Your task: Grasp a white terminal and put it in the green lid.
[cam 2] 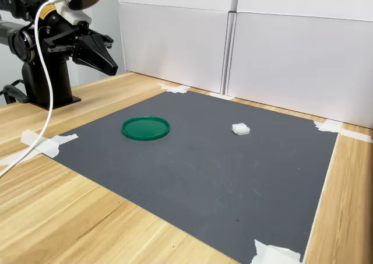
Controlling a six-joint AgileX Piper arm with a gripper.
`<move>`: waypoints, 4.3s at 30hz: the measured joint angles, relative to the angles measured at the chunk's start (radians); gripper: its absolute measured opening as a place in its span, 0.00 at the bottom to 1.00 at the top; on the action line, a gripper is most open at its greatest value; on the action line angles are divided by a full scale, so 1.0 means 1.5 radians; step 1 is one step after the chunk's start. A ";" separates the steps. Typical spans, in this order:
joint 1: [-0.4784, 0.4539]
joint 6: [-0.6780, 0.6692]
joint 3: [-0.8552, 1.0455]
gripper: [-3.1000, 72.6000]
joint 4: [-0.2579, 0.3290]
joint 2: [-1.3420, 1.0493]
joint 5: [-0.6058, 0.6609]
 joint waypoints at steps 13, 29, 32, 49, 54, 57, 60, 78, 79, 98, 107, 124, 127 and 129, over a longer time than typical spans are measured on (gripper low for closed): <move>0.000 0.000 -0.072 0.01 -0.001 0.058 0.038; -0.001 0.000 -0.282 0.01 -0.001 0.391 0.053; -0.001 0.000 -0.330 0.01 -0.001 0.466 0.053; -0.001 -0.172 -0.627 0.01 -0.004 0.819 0.099; -0.001 -0.229 -0.691 0.01 -0.015 0.900 0.141; -0.001 -0.278 -0.727 0.01 -0.017 0.935 0.155; -0.001 -0.337 -0.761 0.01 -0.013 0.960 0.169; 0.157 -0.412 -0.890 0.21 -0.087 1.049 0.366; 0.162 -0.412 -0.891 0.28 -0.089 1.051 0.363; 0.169 -0.357 -0.892 0.98 -0.099 1.112 0.363; 0.169 -0.392 -0.892 0.98 -0.092 1.171 0.366; 0.169 -0.400 -0.929 0.96 -0.079 1.251 0.323; 0.169 -0.400 -0.943 0.96 -0.068 1.259 0.327; 0.169 -0.400 -0.945 0.96 -0.059 1.265 0.330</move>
